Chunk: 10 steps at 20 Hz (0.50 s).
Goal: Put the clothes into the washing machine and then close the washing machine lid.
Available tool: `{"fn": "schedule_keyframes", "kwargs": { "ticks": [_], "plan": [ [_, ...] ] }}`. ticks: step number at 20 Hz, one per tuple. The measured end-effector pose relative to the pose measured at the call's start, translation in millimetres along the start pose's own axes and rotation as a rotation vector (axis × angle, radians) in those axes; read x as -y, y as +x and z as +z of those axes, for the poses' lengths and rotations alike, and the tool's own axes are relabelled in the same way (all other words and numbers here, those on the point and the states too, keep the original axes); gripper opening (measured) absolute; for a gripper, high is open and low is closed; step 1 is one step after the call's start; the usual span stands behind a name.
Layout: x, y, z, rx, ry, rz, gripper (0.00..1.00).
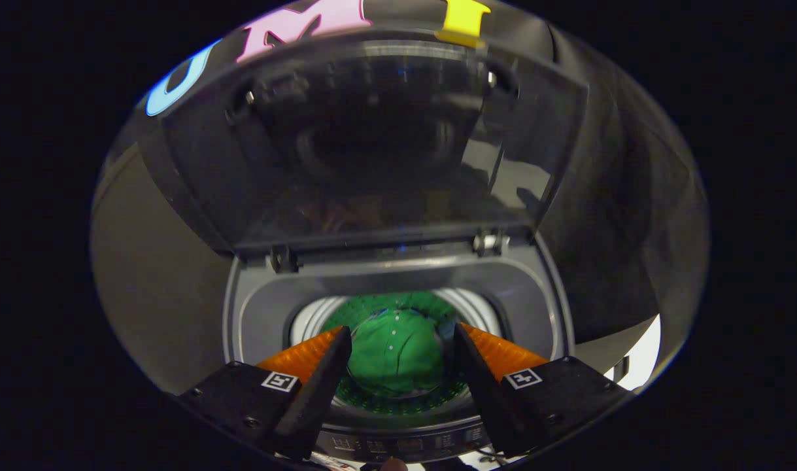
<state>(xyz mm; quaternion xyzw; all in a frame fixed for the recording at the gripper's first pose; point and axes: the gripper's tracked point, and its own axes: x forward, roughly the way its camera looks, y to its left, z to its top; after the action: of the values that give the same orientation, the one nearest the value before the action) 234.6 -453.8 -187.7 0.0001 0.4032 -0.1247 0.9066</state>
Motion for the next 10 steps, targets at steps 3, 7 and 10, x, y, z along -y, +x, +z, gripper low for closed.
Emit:
{"fn": "schedule_keyframes", "kwargs": {
  "ticks": [3, 7, 10],
  "plan": [
    [-3, -30, 54, 0.108, -0.032, 0.007, 0.98],
    [-8, -63, 111, 0.218, -0.019, 0.018, 0.99],
    [-5, -81, 144, 0.28, -0.015, 0.023, 0.99]
  ]
}}
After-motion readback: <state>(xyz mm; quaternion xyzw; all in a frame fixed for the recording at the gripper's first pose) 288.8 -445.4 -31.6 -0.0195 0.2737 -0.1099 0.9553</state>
